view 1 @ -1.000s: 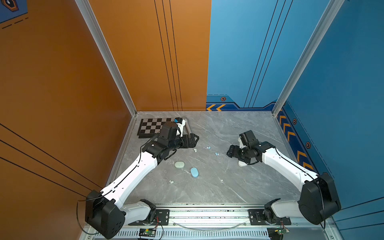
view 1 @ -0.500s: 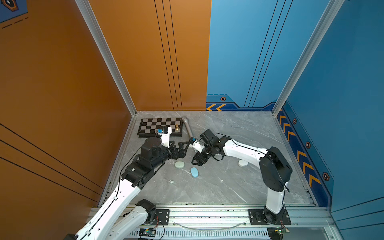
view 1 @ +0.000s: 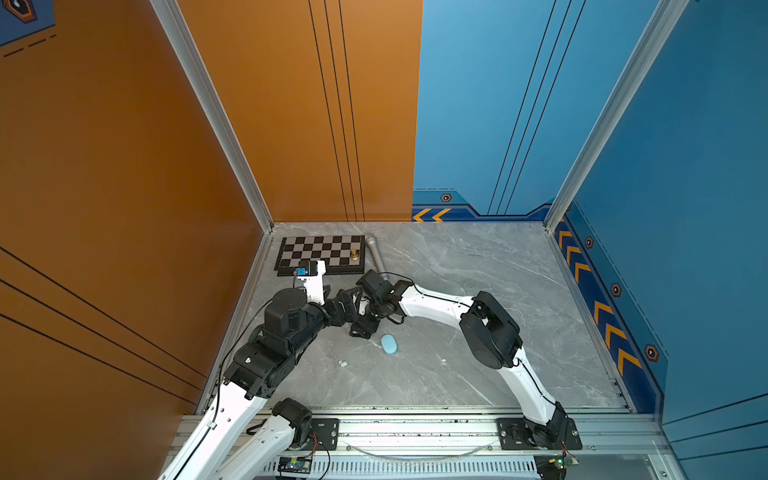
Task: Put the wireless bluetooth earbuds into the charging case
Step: 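Close the right gripper on the closed white case while the left arm moves inward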
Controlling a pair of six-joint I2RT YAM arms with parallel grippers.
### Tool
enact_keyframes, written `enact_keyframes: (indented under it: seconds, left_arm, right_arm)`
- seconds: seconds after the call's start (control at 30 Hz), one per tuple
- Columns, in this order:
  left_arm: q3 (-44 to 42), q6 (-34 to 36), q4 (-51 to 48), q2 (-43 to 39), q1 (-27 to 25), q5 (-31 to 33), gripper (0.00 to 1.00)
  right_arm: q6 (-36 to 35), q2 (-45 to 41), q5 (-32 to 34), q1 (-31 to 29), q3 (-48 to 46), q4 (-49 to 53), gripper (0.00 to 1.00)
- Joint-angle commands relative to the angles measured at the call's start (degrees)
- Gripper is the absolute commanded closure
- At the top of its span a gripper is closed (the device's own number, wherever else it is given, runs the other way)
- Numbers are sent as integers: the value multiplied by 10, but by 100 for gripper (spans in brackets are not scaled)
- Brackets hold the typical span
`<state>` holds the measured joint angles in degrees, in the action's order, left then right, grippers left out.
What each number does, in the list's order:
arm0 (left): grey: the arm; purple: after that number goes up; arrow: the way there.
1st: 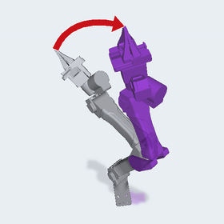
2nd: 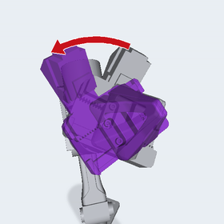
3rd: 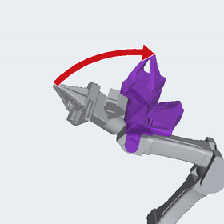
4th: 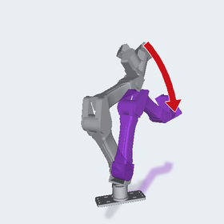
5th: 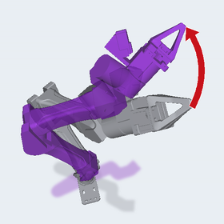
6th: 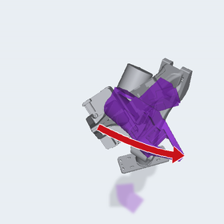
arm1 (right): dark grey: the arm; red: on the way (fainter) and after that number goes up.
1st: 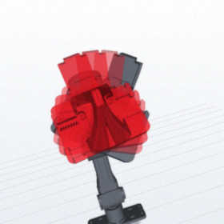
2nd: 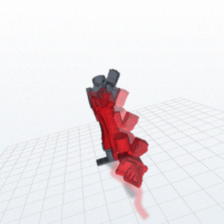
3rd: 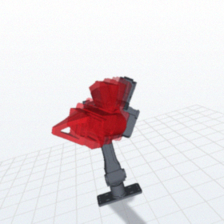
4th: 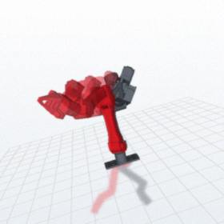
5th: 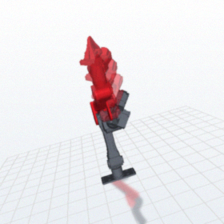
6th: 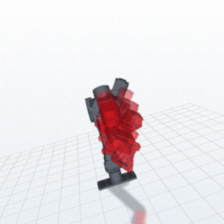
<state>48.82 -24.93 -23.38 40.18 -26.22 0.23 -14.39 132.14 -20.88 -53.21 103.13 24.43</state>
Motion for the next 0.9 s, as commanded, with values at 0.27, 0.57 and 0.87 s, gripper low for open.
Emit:
enact_keyframes:
  seconds: [0.27,0.57,0.87]
  left_arm:
    - [14,14,-13,14,5,19,2]
    - [8,12,-13,9,7,24,2]
    - [-17,7,17,-10,13,57,2]
  right_arm:
    - [2,31,44,-11,22,0,40]
    - [35,28,62,-15,21,-1,59]
    - [229,-17,37,28,25,-4,69]
